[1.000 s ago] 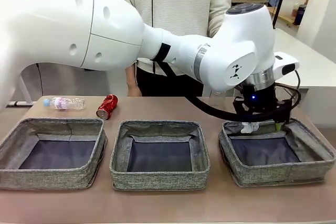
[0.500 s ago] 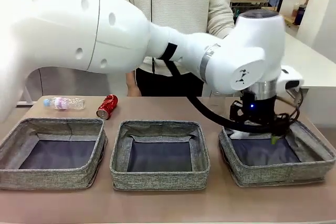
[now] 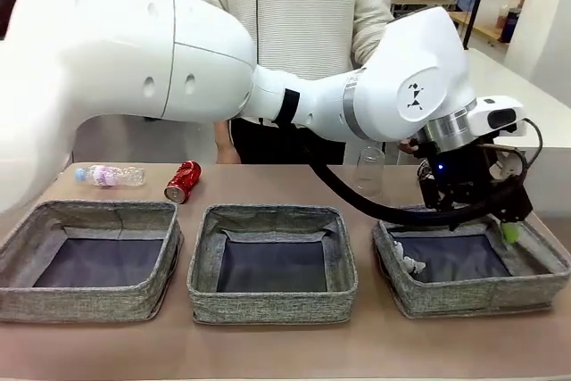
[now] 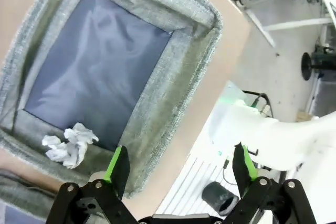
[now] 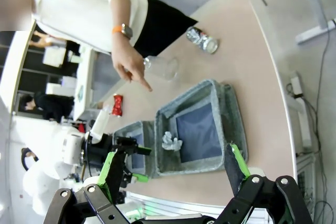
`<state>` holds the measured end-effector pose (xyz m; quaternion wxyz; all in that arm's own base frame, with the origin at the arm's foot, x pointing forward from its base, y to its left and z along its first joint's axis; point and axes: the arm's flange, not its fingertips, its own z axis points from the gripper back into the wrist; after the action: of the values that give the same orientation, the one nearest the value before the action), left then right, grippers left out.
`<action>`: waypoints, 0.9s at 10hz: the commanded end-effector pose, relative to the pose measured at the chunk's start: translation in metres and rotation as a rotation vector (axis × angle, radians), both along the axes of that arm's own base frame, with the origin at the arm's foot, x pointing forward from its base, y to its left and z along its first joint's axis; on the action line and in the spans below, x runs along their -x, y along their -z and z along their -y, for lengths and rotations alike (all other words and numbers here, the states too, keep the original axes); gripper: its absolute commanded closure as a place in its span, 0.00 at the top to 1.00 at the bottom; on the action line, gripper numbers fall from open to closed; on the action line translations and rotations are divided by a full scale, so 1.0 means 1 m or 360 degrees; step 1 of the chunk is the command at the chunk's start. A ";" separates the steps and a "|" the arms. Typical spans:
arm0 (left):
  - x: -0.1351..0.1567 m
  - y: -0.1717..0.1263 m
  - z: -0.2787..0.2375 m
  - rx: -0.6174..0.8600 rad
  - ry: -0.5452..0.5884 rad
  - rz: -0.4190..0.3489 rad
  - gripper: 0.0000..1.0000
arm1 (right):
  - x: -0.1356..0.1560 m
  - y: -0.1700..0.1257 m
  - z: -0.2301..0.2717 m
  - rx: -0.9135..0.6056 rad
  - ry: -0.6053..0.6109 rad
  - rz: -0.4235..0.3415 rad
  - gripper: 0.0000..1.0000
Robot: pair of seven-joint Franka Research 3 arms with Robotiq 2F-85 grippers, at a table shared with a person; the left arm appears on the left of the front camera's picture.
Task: Sort the waste into the appropriate baskets.
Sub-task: Place the picked waste into the Fabric basket indicated by the person.
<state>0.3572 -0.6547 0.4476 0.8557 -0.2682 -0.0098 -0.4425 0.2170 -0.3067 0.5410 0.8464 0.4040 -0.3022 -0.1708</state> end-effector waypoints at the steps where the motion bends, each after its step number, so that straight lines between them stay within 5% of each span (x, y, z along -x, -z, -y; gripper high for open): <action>1: 0.000 0.002 -0.006 -0.0092 -0.0071 0.0042 1.00 | 0.001 0.002 -0.002 0.0013 -0.0001 0.0037 1.00; 4: -0.007 -0.021 -0.033 -0.0038 -0.0170 0.0012 1.00 | 0.001 0.002 -0.002 0.0013 -0.0001 0.0037 1.00; 7: 0.007 -0.106 -0.214 -0.0115 -0.0587 -0.0030 1.00 | -0.026 0.013 -0.054 -0.0026 -0.0274 -0.0048 1.00; 9: 0.026 -0.116 -0.357 -0.0034 -0.0830 -0.0188 1.00 | -0.046 0.042 -0.143 0.0000 -0.0631 -0.0110 1.00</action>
<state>0.3808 -0.4174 0.5662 0.9397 -0.2597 -0.0300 -0.2204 0.2586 -0.2069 0.5101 0.8702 0.4416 -0.2065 -0.0708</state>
